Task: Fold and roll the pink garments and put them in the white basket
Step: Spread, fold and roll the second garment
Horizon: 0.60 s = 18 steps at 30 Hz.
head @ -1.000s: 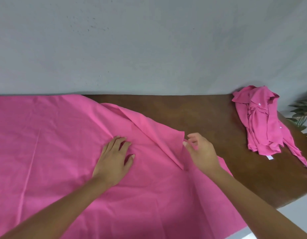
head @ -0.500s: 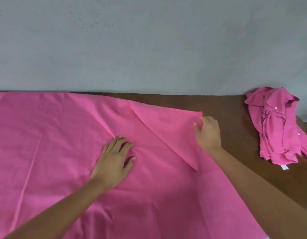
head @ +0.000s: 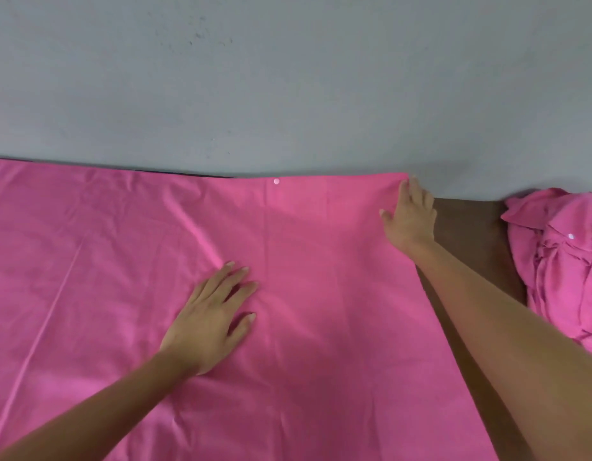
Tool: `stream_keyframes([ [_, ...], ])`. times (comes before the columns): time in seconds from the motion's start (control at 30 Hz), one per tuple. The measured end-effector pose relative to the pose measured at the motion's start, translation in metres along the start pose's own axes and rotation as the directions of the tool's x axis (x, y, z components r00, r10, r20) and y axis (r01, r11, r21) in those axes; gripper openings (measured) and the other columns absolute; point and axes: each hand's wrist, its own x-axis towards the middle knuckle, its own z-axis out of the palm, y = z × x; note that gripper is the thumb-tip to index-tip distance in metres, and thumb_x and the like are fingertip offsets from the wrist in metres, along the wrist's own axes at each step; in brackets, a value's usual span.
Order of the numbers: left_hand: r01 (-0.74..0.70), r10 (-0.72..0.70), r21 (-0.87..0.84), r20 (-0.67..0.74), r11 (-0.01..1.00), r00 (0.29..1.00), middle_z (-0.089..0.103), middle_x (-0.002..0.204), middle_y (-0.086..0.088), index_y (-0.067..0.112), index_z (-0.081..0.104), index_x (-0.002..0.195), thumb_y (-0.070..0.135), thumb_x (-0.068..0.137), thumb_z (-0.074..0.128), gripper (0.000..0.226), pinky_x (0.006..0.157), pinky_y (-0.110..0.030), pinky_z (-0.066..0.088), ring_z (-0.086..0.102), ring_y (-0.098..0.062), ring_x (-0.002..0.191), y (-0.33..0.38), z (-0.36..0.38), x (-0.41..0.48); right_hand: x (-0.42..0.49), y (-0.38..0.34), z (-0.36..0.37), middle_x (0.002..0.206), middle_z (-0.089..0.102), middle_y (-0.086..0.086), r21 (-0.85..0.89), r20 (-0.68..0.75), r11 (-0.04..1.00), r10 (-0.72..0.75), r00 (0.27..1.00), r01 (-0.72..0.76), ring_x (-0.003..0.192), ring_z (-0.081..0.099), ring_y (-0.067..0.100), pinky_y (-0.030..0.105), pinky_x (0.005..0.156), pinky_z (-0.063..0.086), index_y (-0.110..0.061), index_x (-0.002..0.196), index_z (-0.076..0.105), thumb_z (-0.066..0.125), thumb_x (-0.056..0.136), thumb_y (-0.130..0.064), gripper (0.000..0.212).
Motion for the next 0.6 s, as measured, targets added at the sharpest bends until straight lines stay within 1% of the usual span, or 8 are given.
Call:
stream_keyframes([
  [0.1,0.0,-0.001,0.037,0.033,0.999,0.999,0.025,0.166,0.008,0.03,0.037,0.156,0.055,0.102,0.03,0.06,0.123,-0.041,0.021,0.005,-0.013,0.156,0.0,0.001,0.001,-0.007,-0.012,0.021,0.165,0.018,0.012,0.021,0.043,1.0,-0.005,0.999,0.004,0.149,0.018,0.033,0.052,0.116,0.028,-0.007,0.149,0.038,0.052,0.1,-0.032,0.056],
  [0.13,-0.003,0.0,0.053,0.045,0.999,0.999,0.023,0.167,0.008,0.03,0.035,0.157,0.055,0.103,0.029,0.06,0.124,-0.041,0.021,0.005,-0.013,0.156,0.0,0.001,0.001,-0.011,-0.014,0.03,0.165,0.018,0.013,0.019,0.057,1.0,-0.017,0.998,0.016,0.15,0.017,0.033,0.051,0.117,0.027,-0.008,0.148,0.041,0.051,0.101,-0.032,0.054],
  [0.2,-0.011,0.005,0.08,0.069,0.997,0.998,0.018,0.168,0.008,0.03,0.031,0.159,0.054,0.104,0.027,0.06,0.124,-0.043,0.02,0.004,-0.014,0.157,-0.001,0.003,0.002,-0.017,-0.018,0.048,0.166,0.018,0.013,0.057,0.125,0.998,-0.025,0.992,0.018,0.152,0.016,0.032,0.049,0.121,0.023,-0.01,0.152,0.036,0.048,0.102,-0.038,0.058],
  [0.27,-0.02,0.013,0.092,0.076,0.996,0.997,0.014,0.169,0.01,0.032,0.026,0.16,0.053,0.104,0.026,0.06,0.124,-0.041,0.016,0.004,-0.016,0.157,-0.002,0.005,0.002,-0.019,-0.017,0.061,0.167,0.016,0.011,0.107,0.227,0.994,-0.01,0.974,-0.015,0.153,0.013,0.031,0.048,0.124,0.016,-0.015,0.158,0.025,0.043,0.103,-0.047,0.066],
  [0.33,-0.038,0.03,0.11,0.075,0.993,0.997,0.013,0.169,0.011,0.032,0.024,0.161,0.053,0.105,0.026,0.06,0.123,-0.038,0.01,0.006,-0.018,0.157,-0.002,0.005,0.003,-0.017,-0.012,0.069,0.168,0.011,0.008,0.086,0.275,0.996,0.01,0.961,-0.035,0.154,0.01,0.03,0.048,0.124,0.012,-0.02,0.16,0.018,0.035,0.103,-0.055,0.069],
  [0.43,-0.05,0.047,0.039,0.087,0.998,0.995,0.015,0.168,0.013,0.033,0.028,0.159,0.055,0.103,0.029,0.06,0.123,-0.038,0.012,0.007,-0.016,0.157,-0.006,0.005,0.006,-0.015,-0.005,0.075,0.169,0.008,0.007,0.033,0.252,0.999,0.003,0.968,-0.011,0.155,0.007,0.029,0.047,0.125,0.008,-0.021,0.161,0.015,0.023,0.103,-0.06,0.07],
  [0.53,-0.014,0.021,-0.088,0.084,0.996,0.996,0.024,0.165,0.012,0.034,0.041,0.153,0.06,0.098,0.034,0.061,0.123,-0.042,0.02,0.013,-0.013,0.154,-0.019,-0.005,0.016,-0.014,-0.003,0.078,0.169,0.009,0.007,0.013,0.236,1.0,-0.001,0.972,-0.002,0.155,0.007,0.029,0.047,0.125,0.009,-0.021,0.161,0.015,0.021,0.103,-0.061,0.071],
  [0.6,0.02,-0.018,-0.048,0.051,0.999,0.999,0.03,0.164,0.005,0.031,0.046,0.15,0.061,0.097,0.034,0.062,0.121,-0.047,0.026,0.021,-0.02,0.153,-0.037,-0.016,0.025,-0.017,-0.004,0.076,0.168,0.011,0.008,0.017,0.226,1.0,-0.005,0.974,0.001,0.154,0.009,0.03,0.048,0.125,0.01,-0.02,0.161,0.017,0.022,0.103,-0.06,0.07],
])
